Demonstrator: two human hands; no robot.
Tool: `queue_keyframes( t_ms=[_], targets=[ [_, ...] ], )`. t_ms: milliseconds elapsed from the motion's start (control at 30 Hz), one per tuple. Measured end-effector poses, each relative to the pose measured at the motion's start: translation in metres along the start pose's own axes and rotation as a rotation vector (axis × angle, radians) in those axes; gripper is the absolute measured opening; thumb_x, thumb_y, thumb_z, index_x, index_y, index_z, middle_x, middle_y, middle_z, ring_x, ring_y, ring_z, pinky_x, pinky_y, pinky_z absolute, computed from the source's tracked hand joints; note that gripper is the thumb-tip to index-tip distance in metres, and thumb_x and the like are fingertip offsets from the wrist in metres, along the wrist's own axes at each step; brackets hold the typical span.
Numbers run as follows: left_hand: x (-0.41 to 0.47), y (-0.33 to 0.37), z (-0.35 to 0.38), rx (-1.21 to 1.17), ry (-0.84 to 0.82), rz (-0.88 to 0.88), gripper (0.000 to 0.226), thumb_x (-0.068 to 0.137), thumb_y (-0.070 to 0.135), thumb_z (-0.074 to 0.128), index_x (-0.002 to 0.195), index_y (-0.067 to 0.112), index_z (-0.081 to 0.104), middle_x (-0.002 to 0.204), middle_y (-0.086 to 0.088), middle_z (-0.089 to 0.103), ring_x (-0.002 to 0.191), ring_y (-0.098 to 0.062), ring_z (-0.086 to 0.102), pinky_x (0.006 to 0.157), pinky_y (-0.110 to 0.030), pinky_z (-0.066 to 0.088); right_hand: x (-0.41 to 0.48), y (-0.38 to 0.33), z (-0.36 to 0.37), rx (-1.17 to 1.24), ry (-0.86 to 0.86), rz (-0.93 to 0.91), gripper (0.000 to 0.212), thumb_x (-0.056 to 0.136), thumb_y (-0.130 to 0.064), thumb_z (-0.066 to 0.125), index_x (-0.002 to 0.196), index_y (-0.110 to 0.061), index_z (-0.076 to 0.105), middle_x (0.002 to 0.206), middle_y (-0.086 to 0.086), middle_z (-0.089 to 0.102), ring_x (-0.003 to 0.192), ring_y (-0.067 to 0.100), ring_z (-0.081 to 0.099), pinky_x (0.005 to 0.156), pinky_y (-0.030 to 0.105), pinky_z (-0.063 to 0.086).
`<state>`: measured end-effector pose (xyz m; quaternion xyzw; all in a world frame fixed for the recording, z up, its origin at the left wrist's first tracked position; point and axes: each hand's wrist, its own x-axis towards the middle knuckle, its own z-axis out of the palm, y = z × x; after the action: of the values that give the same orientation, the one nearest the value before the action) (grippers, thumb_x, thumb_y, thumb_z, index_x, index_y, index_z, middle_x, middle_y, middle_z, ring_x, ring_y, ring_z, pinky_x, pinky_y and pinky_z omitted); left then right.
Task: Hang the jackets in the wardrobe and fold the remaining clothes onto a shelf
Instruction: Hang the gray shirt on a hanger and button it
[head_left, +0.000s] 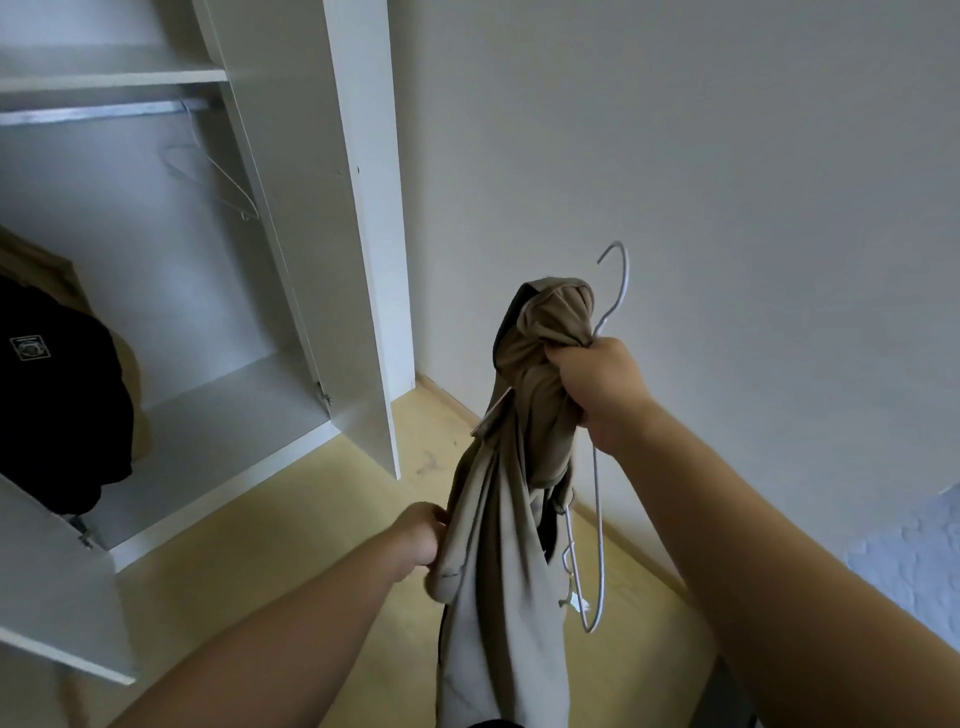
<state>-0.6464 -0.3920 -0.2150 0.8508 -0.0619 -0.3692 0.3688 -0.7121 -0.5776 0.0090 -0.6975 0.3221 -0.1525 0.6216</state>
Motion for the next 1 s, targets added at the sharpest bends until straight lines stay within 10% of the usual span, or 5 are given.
queue_keyframes(
  t_ms=[300,367,567,767,1000],
  targets=[
    [0.007,0.003,0.014,0.021,-0.288,-0.117,0.069,0.088,0.042,0.074,0.141,0.008,0.046,0.156,-0.005,0.043,0.141,-0.029,0.043,0.114,-0.033,0.038,0.007,-0.008,-0.031,0.175,0.187,0.047,0.009,0.093,-0.017,0.062,0.085,-0.015,0.06,0.094,0.012,0.068,0.094,0.034,0.07,0.088,0.05,0.059],
    [0.002,0.008,0.018,0.337,-0.333,0.118,0.106,0.063,0.074,0.079,0.151,0.03,0.039,0.15,0.012,0.046,0.138,-0.021,0.046,0.114,-0.036,0.039,0.009,-0.009,-0.039,0.213,0.218,0.052,0.01,0.094,-0.016,0.063,0.085,-0.016,0.059,0.092,0.011,0.068,0.086,0.029,0.07,0.081,0.044,0.061],
    [0.02,0.066,0.023,-0.055,0.088,0.22,0.043,0.101,0.047,0.049,0.118,0.012,0.068,0.097,-0.013,0.071,0.073,-0.015,0.061,0.062,-0.028,0.045,0.014,-0.006,-0.069,0.285,0.32,0.077,0.01,0.094,-0.018,0.066,0.089,-0.017,0.058,0.097,0.011,0.069,0.086,0.028,0.07,0.076,0.041,0.061],
    [0.013,0.113,-0.033,-0.312,0.228,0.335,0.044,0.104,0.053,0.041,0.128,0.025,0.063,0.105,0.0,0.068,0.102,-0.025,0.064,0.088,-0.039,0.054,0.019,0.017,-0.109,0.31,0.456,0.133,0.014,0.093,-0.017,0.066,0.083,-0.018,0.057,0.092,0.011,0.067,0.086,0.03,0.069,0.079,0.043,0.06],
    [-0.008,0.14,-0.07,0.333,-0.157,0.411,0.031,0.069,0.007,0.065,0.094,0.014,0.05,0.097,-0.01,0.053,0.079,-0.021,0.054,0.063,-0.031,0.046,0.027,0.041,-0.126,0.279,0.488,0.203,0.015,0.091,-0.024,0.068,0.083,-0.019,0.056,0.094,0.01,0.066,0.094,0.032,0.068,0.089,0.048,0.058]
  ],
)
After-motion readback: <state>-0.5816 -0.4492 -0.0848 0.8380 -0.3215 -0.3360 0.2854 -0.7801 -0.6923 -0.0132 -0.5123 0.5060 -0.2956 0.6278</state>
